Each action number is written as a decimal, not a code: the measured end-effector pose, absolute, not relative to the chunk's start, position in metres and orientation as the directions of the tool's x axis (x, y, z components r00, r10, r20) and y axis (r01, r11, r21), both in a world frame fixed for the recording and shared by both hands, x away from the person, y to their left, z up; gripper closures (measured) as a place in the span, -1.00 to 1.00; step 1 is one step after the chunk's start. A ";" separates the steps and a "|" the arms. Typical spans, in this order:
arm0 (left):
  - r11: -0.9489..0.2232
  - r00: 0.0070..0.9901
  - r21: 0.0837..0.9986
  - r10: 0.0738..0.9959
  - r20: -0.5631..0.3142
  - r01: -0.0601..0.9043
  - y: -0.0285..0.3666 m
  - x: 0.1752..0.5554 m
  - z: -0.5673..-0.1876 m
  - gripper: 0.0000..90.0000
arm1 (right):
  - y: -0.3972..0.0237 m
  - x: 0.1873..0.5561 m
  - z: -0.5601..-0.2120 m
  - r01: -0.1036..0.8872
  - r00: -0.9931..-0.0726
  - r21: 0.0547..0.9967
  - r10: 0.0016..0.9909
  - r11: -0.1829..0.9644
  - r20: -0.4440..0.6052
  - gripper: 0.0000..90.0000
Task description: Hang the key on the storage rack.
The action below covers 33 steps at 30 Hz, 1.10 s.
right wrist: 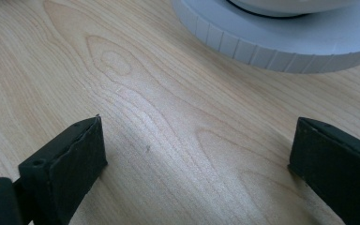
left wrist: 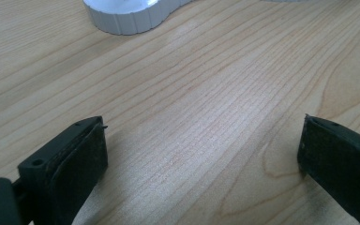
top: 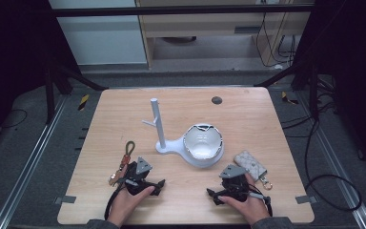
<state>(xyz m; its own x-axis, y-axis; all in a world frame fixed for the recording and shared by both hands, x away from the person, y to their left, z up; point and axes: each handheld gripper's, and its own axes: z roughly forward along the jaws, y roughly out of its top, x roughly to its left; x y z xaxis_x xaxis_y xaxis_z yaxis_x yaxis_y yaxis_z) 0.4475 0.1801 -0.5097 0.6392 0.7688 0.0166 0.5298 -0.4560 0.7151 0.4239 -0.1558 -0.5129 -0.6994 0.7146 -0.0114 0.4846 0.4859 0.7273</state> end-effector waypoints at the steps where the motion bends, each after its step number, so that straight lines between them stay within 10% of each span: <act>1: -0.456 0.639 0.715 0.769 0.017 0.530 0.180 0.447 -0.510 -0.98 | -0.156 0.424 -0.513 0.485 -0.699 0.727 0.715 0.486 -0.011 -0.92; 33: -0.413 0.525 0.694 0.849 0.060 0.589 0.234 0.470 -0.458 -0.87 | -0.156 0.425 -0.513 0.492 -0.693 0.723 0.720 0.484 -0.010 -0.96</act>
<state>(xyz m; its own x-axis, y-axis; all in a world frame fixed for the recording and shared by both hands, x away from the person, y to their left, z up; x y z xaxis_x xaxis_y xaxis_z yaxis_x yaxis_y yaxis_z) 0.4696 0.2345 -0.4580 0.5250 0.8490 0.0600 0.5891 -0.4134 0.6943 0.4249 -0.1560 -0.5130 -0.6934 0.7205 -0.0105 0.4922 0.4842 0.7234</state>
